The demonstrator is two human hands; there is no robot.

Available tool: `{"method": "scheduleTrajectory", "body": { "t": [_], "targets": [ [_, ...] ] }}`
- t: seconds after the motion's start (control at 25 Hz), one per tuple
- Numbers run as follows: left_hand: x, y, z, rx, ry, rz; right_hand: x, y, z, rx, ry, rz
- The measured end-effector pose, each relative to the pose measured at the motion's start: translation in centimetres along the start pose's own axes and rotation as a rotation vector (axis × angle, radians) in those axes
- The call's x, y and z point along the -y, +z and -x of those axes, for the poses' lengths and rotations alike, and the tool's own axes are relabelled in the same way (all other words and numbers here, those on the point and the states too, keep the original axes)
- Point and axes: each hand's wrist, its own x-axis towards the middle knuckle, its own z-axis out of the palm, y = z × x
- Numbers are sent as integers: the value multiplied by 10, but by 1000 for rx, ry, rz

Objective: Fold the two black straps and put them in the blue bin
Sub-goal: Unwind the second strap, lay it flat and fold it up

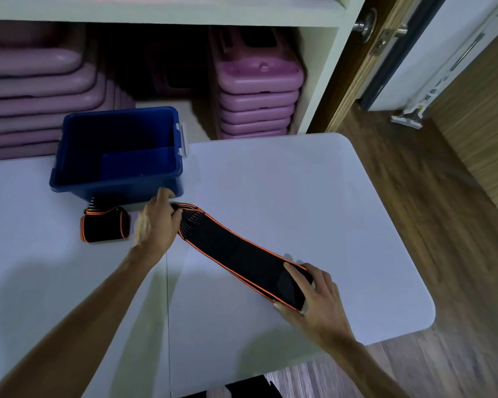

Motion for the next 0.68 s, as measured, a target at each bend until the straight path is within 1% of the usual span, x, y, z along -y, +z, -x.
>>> {"method": "scheduleTrajectory", "body": {
  "t": [0.12,0.32,0.4,0.56,0.68],
  "targets": [
    [-2,6,1,31,15,-19,-7,-3,7,27,22,-3],
    [0,6,-9,-21,-102,-69,5,3,-4,18,2,20],
    [2,9,-12,-19,-93,-60,14,8,-10,28,-3,34],
    [11,14,-10,33,-82,-55,24,20,-19,97,-12,113],
    [16,11,-11,39,-128,-58,24,24,-22,127,-6,158]
  ]
}}
